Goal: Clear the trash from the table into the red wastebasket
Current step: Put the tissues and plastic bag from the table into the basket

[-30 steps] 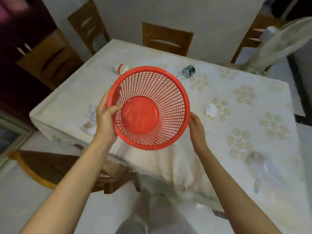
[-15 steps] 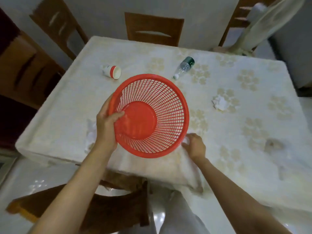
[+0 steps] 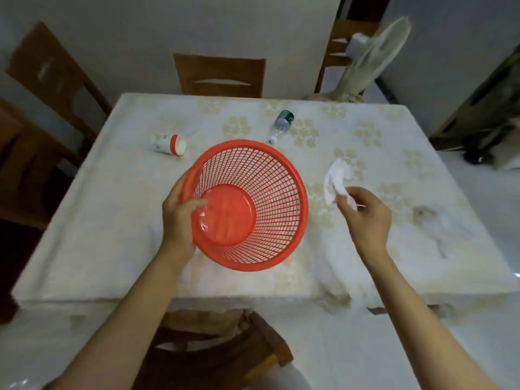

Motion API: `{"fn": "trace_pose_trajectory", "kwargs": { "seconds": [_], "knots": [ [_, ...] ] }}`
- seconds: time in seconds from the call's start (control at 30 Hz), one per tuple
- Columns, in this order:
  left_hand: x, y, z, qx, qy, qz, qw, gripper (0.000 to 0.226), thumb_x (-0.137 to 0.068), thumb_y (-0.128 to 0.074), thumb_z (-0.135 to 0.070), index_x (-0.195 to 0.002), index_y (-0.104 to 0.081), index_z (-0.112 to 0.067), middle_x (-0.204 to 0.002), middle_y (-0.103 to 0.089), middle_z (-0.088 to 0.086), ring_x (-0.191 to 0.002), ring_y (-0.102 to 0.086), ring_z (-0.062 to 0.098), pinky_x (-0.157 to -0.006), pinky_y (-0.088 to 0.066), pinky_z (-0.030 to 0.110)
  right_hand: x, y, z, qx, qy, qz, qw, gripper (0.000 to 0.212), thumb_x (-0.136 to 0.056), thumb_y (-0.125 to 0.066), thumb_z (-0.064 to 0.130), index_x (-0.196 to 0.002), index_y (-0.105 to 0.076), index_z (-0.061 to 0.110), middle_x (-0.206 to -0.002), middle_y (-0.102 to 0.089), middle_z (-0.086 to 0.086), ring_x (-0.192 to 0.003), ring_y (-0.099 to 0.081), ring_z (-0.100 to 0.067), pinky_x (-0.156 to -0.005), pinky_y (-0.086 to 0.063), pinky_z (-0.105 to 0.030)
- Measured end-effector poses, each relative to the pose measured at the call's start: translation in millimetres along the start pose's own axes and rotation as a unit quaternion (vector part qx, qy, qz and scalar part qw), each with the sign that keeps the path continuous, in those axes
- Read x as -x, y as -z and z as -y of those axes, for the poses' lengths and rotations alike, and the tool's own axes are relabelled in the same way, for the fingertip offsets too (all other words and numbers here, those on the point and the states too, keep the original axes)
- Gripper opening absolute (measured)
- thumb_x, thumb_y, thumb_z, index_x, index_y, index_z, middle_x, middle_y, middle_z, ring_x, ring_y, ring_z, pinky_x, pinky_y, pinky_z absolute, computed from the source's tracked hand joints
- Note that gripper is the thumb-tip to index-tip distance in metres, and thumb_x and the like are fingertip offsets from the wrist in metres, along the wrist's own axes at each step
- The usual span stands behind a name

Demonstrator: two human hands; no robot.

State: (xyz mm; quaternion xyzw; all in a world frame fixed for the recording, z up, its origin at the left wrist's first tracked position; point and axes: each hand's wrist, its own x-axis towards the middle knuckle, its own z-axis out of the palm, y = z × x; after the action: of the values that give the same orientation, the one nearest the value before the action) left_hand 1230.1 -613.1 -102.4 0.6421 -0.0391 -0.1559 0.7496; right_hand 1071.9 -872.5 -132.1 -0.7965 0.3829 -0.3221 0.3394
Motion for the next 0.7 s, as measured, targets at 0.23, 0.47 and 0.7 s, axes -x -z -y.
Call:
{"fn": "trace_pose_trajectory", "kwargs": {
  "seconds": [0.23, 0.47, 0.7],
  "knots": [
    [27.7, -8.1, -14.9, -0.01, -0.042, -0.028, 0.999, 0.065, -0.063, -0.055, -0.003, -0.128, -0.06, -0.014, -0.122, -0.068, 0.006, -0.11, -0.064, 0.024, -0.091, -0.053, 0.037, 36.4, 0.4, 114.1, -0.03, 0.219, 0.075, 0.973, 0.023, -0.077, -0.067, 0.022, -0.099, -0.071, 0.018, -0.097, -0.072, 0.004, -0.085, -0.067, -0.015, -0.071, -0.052, -0.029],
    [64.4, 45.2, -21.0, -0.021, -0.05, -0.089, 0.995, 0.046, -0.085, -0.054, -0.001, -0.121, -0.06, -0.028, -0.11, -0.068, -0.012, -0.096, -0.068, 0.003, -0.078, -0.058, 0.026, 81.8, -45.2, 133.2, 0.036, 0.293, 0.279, 0.914, 0.038, -0.08, -0.065, 0.039, -0.112, -0.065, 0.018, -0.117, -0.066, -0.001, -0.112, -0.059, -0.02, -0.09, -0.05, -0.037],
    [77.4, 142.0, -36.7, 0.017, -0.073, -0.174, 0.982, 0.052, -0.081, -0.05, 0.004, -0.126, -0.058, -0.02, -0.118, -0.065, 0.001, -0.104, -0.063, 0.013, -0.069, -0.053, 0.017, 113.8, -67.1, 150.8, -0.075, 0.207, 0.191, 0.957, 0.032, -0.089, -0.06, 0.03, -0.119, -0.059, 0.017, -0.121, -0.061, -0.001, -0.112, -0.055, -0.014, -0.096, -0.046, -0.031]
  ]
}}
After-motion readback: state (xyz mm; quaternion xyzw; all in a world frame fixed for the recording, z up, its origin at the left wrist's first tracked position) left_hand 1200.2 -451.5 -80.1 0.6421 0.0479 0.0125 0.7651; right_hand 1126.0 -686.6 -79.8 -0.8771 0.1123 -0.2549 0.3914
